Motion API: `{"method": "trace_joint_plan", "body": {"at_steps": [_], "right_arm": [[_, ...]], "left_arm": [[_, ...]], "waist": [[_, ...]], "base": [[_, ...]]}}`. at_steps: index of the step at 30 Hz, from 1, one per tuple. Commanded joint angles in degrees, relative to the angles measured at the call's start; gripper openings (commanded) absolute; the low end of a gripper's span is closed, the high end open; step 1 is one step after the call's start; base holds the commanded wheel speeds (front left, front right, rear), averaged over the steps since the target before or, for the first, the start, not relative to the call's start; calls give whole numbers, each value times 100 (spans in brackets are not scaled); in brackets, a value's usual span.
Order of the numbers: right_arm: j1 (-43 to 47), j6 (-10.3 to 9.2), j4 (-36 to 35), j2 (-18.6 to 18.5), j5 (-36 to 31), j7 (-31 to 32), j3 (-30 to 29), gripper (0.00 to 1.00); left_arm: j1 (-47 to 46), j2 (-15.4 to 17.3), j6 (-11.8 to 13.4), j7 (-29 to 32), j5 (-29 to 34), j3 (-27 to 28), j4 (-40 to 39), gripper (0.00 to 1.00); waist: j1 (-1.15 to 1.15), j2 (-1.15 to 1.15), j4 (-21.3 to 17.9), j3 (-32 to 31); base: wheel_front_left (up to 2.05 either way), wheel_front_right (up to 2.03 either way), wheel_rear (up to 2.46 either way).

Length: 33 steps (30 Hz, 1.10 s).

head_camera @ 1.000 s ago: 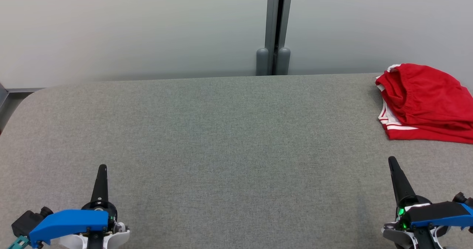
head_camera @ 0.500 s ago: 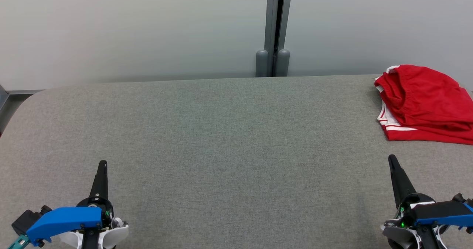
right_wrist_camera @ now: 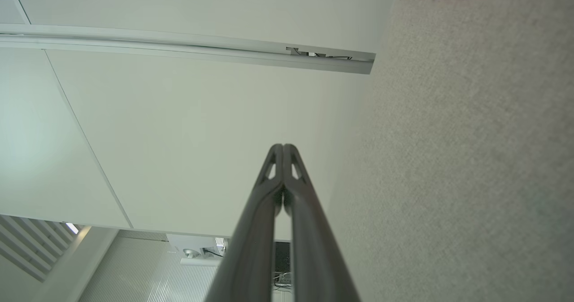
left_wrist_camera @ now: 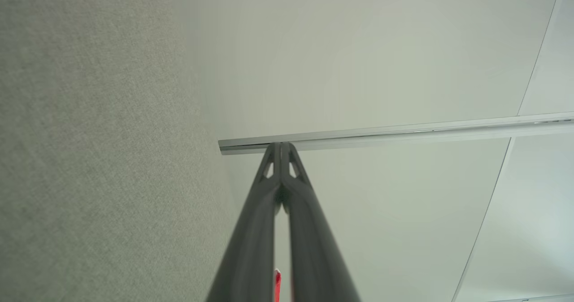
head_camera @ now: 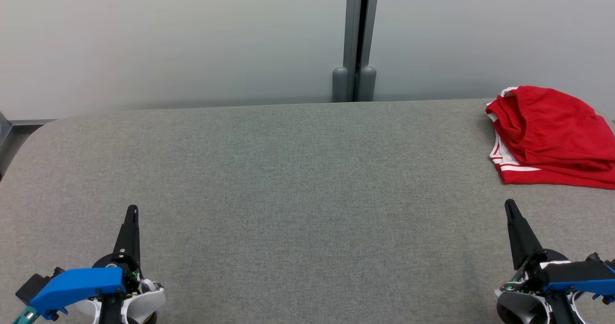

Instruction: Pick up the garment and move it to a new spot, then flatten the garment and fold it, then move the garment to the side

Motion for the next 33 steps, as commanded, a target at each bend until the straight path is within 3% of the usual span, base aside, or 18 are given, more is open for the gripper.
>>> {"method": "trace_joint_plan", "body": {"at_steps": [1, 10, 33], "right_arm": [[-68, 2, 5, -40, 121, 23, -18, 0], [-98, 2, 42, -42, 518, 85, -23, 0], [-98, 2, 39, -41, 491, 84, -21, 0]], "left_arm": [[-102, -8, -44, 34, -119, 12, -39, 0], [-123, -18, -77, 132, -522, 47, -35, 0], [-120, -16, -70, 128, -496, 43, -34, 0]], "waist": [[0, 0, -1, -4], [0, 0, -6, -30], [0, 0, -6, -30]], "base": [[0, 0, 0], [0, 0, 0], [0, 0, 0]]}}
